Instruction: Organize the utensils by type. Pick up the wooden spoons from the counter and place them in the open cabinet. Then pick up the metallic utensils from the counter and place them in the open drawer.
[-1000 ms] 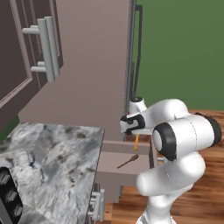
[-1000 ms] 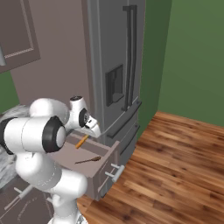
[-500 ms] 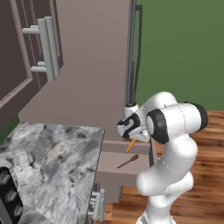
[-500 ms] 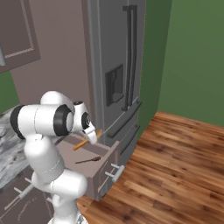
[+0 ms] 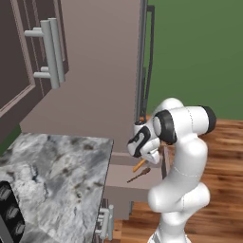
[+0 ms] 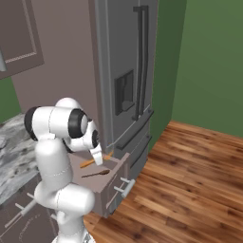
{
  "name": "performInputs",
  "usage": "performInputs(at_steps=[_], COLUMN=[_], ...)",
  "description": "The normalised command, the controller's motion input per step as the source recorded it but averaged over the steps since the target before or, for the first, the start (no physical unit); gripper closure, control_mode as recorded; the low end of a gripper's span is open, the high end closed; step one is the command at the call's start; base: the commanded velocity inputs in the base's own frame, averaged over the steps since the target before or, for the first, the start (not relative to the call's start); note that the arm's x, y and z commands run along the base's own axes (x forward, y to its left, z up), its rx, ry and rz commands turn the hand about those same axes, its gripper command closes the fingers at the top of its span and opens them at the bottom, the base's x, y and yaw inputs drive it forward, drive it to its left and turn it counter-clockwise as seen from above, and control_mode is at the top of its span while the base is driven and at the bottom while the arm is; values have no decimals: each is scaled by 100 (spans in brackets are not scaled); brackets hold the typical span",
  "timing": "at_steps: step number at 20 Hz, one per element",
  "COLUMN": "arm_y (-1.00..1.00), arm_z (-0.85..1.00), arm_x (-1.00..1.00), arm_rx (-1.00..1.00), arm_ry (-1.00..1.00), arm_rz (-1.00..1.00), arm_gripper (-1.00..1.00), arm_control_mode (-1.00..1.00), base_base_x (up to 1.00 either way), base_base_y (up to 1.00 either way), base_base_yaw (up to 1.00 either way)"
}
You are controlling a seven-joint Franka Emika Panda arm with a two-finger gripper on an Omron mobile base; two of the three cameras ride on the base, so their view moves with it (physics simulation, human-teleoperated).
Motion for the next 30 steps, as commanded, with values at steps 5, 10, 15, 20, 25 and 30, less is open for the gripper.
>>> performInputs(at_steps=[5, 10, 15, 20, 25, 30], arm_y=[0, 0, 0, 0, -7, -7], arm_z=[-44, -48, -42, -36, -39, -35], arm_x=[16, 11, 13, 16, 17, -15], arm_rx=[1, 1, 0, 0, 0, 0], arm_ry=[0, 5, 7, 16, 21, 14], arm_rz=[-15, -9, -1, 0, 0, 0], arm_gripper=[100, 100, 100, 100, 100, 100], arm_control_mode=[-100, -100, -100, -100, -100, -100], base_base_x=[0, 0, 0, 0, 0, 0], base_base_y=[0, 0, 0, 0, 0, 0], base_base_yaw=[0, 0, 0, 0, 0, 0])
